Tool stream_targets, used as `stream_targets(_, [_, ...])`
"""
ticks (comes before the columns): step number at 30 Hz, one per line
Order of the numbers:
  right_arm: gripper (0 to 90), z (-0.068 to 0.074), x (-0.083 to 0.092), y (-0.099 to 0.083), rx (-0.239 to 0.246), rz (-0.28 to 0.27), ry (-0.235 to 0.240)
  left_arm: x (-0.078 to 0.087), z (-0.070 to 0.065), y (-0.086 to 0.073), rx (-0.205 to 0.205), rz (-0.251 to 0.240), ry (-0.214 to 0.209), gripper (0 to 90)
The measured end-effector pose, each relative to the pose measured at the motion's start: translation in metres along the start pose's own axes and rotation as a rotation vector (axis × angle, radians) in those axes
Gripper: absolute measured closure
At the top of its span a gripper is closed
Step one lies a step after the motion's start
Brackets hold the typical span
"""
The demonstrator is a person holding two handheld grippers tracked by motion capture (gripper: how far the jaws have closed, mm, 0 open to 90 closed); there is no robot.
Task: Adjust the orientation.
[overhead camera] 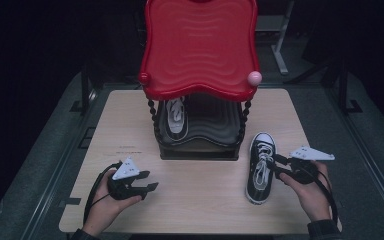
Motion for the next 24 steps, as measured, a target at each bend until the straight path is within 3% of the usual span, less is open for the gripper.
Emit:
stream_targets(2, [60.9,-0.001,-0.002,-0.001,-0.007,0.005,0.004,-0.001,0.000,0.000,0.000,0.000,-0.002,47.4])
stream_targets(3, [67.3,-0.003,-0.010,-0.006,-0.042,0.040,0.017,-0.002,-0.001,0.000,0.001,0.001,-0.002,47.5])
stream_targets(5, [77.9,-0.005,-0.014,-0.008,-0.091,0.049,0.033,-0.003,-0.001,-0.001,0.002,0.004,-0.005,47.6])
stream_targets(7, [83.0,-0.005,-0.015,-0.008,-0.123,0.052,0.041,-0.004,-0.001,-0.001,-0.001,0.006,-0.010,47.7])
stream_targets(17, [85.3,-0.006,-0.008,-0.006,-0.147,0.016,0.015,-0.005,-0.001,-0.001,-0.005,0.004,-0.012,48.0])
stream_targets(24, [85.5,0.002,0.011,-0.008,-0.145,0.002,0.030,-0.006,-0.002,-0.001,-0.005,0.003,-0.018,48.2])
Point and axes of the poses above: each handheld gripper's, and its own axes: x roughly backward along the jaws, y roughly out of its top, z roughly to its left, the point moved 3 cm from there along -x, roughly forward along the jaws, and after that the axes turned 9 degrees about -x, right-handed, at the moved point
